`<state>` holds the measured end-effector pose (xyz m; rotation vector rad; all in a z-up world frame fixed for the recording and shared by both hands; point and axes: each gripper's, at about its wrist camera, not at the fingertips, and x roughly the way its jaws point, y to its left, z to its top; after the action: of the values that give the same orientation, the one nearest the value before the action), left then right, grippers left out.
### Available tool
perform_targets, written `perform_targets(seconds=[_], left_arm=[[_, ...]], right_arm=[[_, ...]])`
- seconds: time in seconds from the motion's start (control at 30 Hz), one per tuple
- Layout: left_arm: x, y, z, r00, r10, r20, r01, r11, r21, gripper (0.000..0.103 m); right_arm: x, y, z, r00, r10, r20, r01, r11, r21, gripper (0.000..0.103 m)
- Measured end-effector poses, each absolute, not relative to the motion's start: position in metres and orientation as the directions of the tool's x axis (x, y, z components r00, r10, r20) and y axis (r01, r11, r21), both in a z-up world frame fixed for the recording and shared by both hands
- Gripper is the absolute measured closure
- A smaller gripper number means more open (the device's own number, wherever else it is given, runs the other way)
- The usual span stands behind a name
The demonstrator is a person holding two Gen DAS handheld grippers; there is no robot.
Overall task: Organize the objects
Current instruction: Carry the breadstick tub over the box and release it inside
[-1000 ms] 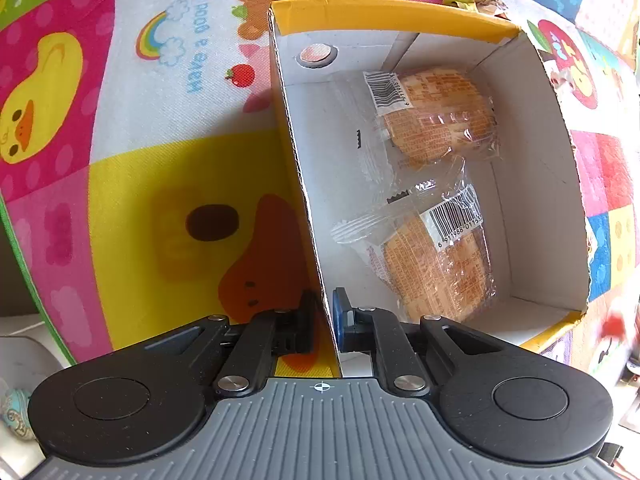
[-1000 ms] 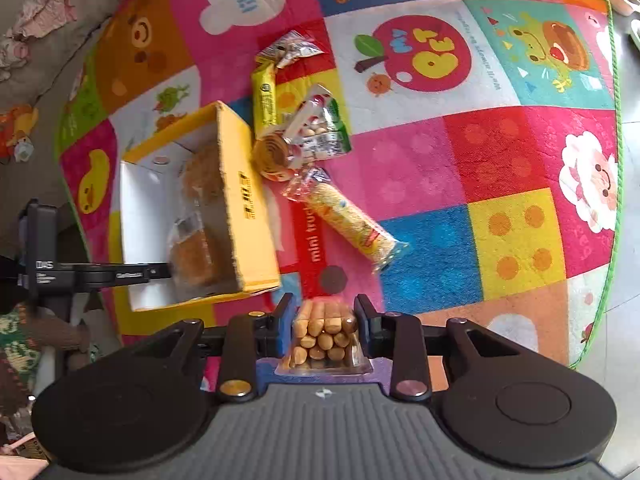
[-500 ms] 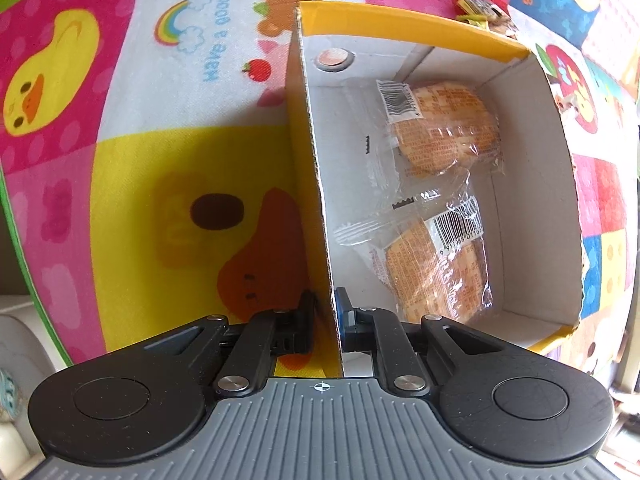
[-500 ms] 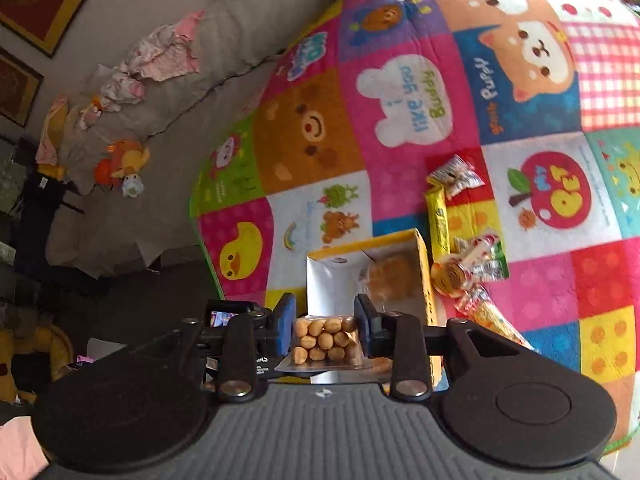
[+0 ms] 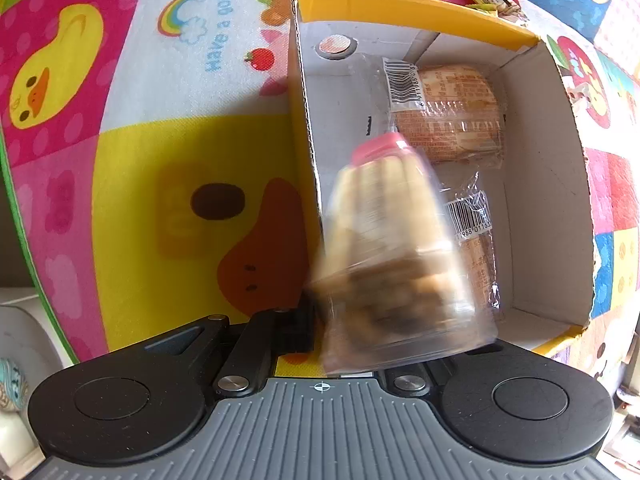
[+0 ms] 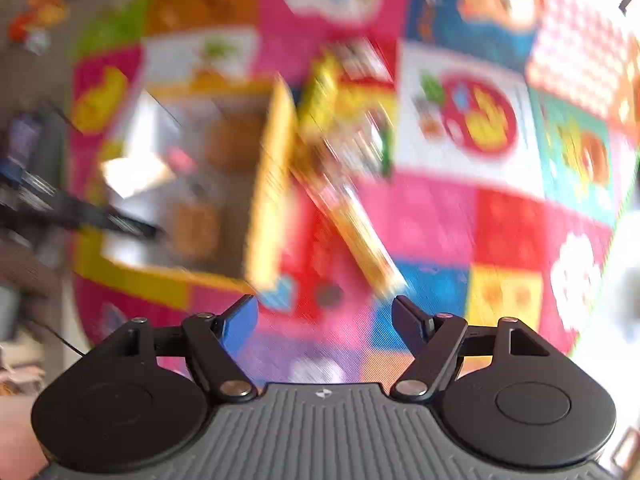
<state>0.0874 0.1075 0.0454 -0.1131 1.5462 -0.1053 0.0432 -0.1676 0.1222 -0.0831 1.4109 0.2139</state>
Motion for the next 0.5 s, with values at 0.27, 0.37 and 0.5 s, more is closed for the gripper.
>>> perform_targets(seconds=[0.27, 0.37, 0.5], left_arm=[[0.082, 0.111, 0.055, 0.051, -0.156, -0.986, -0.025, 0.987, -0.157, 0.092], [0.079, 0.118, 0.065, 0.075, -0.177, -0.981, -0.04, 0.983, -0.18, 0.092], [0.077, 0.119, 0.068, 0.078, -0.177, -0.981, -0.047, 0.982, -0.181, 0.092]], right_arm=[[0.031, -0.222, 0.03, -0.001, 0.083, -0.997, -0.071, 0.994, 0.083, 0.028], [0.032, -0.227, -0.001, -0.044, 0.085, -0.995, -0.022, 0.996, 0.086, 0.028], [0.026, -0.218, -0.01, -0.004, 0.119, -0.993, -0.023, 0.993, 0.119, 0.0]])
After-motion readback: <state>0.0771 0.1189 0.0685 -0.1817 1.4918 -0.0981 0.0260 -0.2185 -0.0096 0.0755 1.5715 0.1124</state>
